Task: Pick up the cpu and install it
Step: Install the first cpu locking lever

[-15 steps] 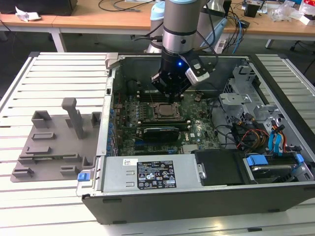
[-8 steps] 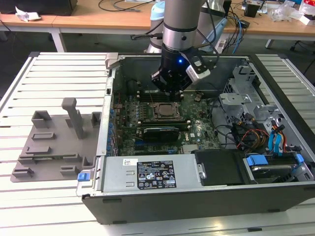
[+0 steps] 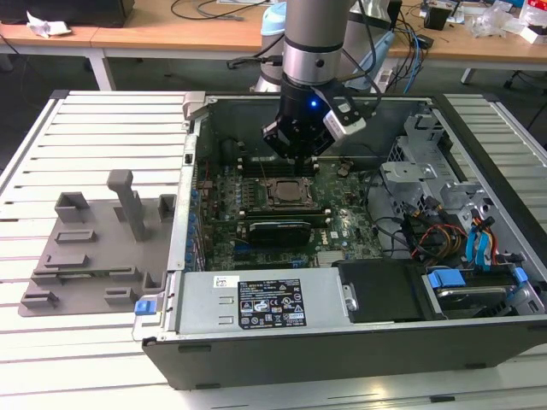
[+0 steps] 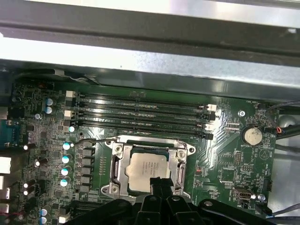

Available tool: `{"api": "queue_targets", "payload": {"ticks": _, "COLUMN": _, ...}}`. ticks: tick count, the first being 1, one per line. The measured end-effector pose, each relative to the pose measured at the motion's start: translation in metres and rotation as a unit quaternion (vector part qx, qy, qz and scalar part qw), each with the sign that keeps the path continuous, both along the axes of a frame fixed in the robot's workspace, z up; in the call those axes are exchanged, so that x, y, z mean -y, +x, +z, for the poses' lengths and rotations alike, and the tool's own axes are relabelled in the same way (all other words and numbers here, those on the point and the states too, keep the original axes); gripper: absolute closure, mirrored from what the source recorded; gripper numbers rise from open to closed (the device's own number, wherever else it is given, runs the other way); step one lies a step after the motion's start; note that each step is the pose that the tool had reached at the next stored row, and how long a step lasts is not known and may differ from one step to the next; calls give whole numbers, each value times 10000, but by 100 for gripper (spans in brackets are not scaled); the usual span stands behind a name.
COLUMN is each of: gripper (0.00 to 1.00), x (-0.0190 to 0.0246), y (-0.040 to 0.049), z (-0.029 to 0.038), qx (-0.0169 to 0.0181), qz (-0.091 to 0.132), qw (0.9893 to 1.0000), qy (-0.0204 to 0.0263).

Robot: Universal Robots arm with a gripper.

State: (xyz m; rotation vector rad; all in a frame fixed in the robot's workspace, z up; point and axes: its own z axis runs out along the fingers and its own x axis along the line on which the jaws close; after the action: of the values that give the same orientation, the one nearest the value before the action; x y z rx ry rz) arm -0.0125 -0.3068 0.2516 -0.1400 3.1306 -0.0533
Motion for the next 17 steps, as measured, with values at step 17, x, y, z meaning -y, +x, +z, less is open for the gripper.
{"api": "queue_targets", "payload": {"ticks": 17, "gripper": 89, "x": 0, "y": -185, "z": 71, "qx": 0, "qz": 0, "qw": 10000, "qy": 0}}
